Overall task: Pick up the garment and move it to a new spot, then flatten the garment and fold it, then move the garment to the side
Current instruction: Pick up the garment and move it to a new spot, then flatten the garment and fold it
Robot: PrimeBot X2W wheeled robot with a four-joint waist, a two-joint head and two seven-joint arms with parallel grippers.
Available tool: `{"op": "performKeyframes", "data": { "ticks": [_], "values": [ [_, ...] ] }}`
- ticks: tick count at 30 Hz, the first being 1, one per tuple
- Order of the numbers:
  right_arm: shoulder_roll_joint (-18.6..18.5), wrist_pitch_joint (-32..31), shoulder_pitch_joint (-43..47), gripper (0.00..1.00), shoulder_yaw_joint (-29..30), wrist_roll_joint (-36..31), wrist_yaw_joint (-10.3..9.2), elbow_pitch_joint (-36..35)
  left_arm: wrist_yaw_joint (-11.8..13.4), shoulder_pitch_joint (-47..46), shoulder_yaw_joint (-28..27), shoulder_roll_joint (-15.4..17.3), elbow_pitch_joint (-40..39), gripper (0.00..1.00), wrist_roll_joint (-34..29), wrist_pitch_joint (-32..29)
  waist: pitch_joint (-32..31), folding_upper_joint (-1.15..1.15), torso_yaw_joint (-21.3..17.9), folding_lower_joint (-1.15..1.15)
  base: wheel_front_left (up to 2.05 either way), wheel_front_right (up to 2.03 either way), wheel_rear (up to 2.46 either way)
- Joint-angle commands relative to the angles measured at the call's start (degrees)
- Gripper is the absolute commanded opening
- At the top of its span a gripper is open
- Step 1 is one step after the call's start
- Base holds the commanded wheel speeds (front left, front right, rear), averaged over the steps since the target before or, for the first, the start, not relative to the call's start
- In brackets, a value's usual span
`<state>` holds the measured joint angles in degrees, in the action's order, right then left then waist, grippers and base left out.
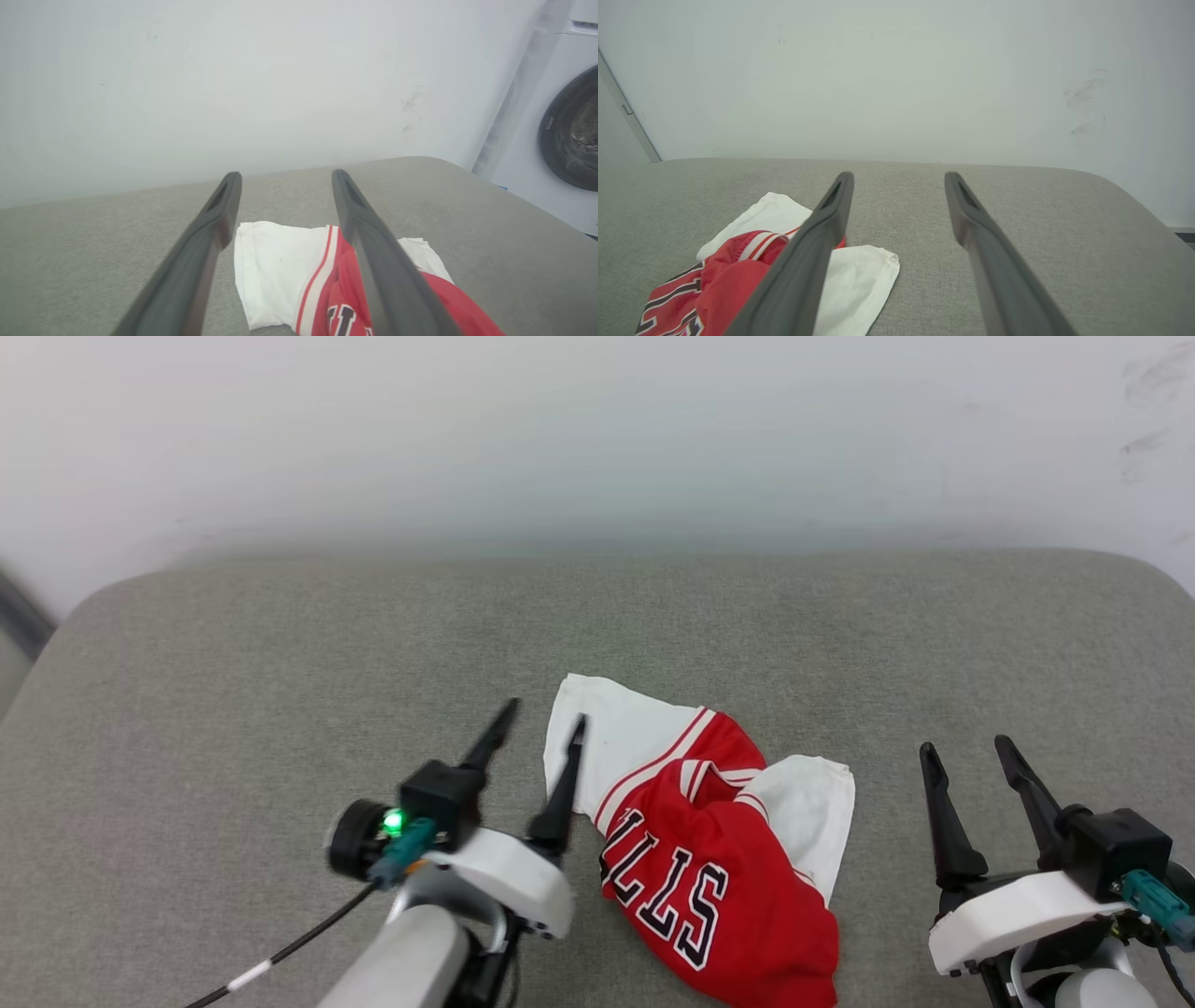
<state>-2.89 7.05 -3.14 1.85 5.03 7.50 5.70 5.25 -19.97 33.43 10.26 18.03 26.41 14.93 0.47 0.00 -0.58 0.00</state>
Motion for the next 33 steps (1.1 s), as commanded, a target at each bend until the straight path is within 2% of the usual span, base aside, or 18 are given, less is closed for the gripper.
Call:
{"op": "performKeyframes", "data": {
  "ticks": [1, 4, 10, 15, 26, 30, 33],
  "values": [
    [0.0, -0.1, 0.8, 1.0, 0.0, 0.0, -0.02, -0.3, 1.0, 1.6, -1.4, 0.8, -0.5, 1.0, -0.2, 0.3, -0.5, 0.0, 0.5, 0.0, 0.0, 0.0, 0.0],
    [0.0, -0.3, 1.0, 1.0, -0.2, 0.1, -0.03, -0.6, 3.1, 3.3, -5.4, 2.4, -1.8, 1.0, -1.0, 0.3, -0.9, 0.0, 0.7, 0.0, 0.0, 0.0, 0.0],
    [0.0, -0.7, 1.8, 1.0, -0.7, 0.1, -0.02, -0.8, 4.6, 8.2, -11.6, 4.7, -2.8, 1.0, -1.5, 0.3, -1.9, 0.0, 0.3, 0.0, 0.0, 0.0, 0.0],
    [0.0, -1.1, 2.2, 1.0, -1.0, 0.3, -0.02, -0.7, 4.2, 10.8, -13.8, 5.1, -2.9, 1.0, -1.8, 0.3, -2.4, 0.0, 0.0, 0.0, 0.0, 0.0, 0.0],
    [0.0, -2.2, 3.2, 1.0, 0.5, 0.6, -0.03, 0.3, 3.0, 11.1, -14.7, 4.3, -2.8, 1.0, -3.5, 0.3, -2.5, 0.0, -0.1, 0.0, 0.0, 0.0, 0.0],
    [0.0, -6.9, 1.5, 1.0, 4.0, 2.2, -0.03, 4.1, 2.8, 10.3, -14.7, 3.8, -3.1, 1.0, -4.0, 0.3, -1.7, 0.0, 0.4, 0.0, 0.0, 0.0, 0.0],
    [0.0, -13.5, -1.1, 1.0, 6.5, 1.8, -0.02, 8.2, 2.2, 9.5, -14.1, 3.3, -3.3, 1.0, -4.4, 0.3, -0.5, 0.0, 1.4, 0.0, 0.0, 0.0, 0.0]
  ]
}}
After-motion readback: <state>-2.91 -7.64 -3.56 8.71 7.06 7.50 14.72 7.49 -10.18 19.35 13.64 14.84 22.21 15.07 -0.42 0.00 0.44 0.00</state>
